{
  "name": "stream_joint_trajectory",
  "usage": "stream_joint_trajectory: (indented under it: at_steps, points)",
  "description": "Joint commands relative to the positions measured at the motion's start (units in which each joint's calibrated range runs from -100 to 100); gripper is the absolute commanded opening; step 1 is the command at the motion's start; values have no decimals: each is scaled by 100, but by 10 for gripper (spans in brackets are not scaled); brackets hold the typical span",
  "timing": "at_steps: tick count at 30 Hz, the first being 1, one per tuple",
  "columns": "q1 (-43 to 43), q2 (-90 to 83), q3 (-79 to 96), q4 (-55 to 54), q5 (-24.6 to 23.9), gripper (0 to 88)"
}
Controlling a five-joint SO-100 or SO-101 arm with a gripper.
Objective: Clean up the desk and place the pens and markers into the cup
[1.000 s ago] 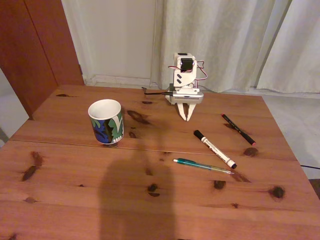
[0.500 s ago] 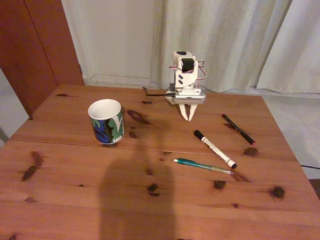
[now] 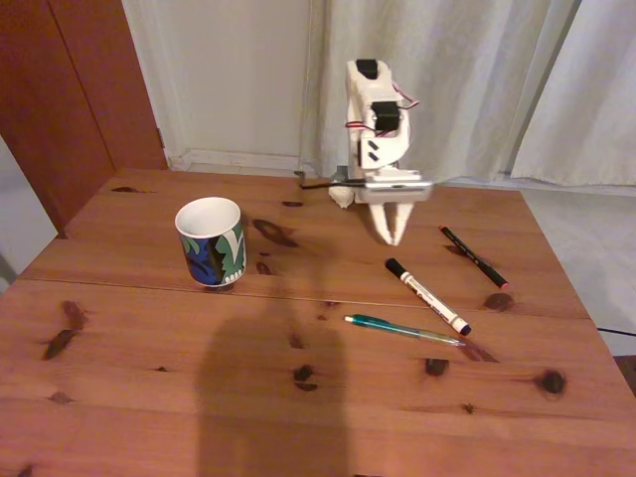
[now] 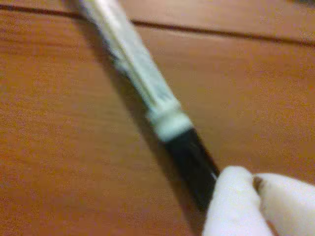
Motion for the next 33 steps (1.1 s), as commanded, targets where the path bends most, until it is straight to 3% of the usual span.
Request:
stream_joint_trajectory:
  at_steps: [1,9,16,27,33]
  points:
    - [-388,868,-1007,-274,-4,8]
    - [-1434,1745,-1908,-292,-25,8]
    - [-2166,2208,-2431,-292,-345,8]
    - [-2511,2688,-2738,-300,-816,8]
    - [-2519,3060,-3072,-300,-827,8]
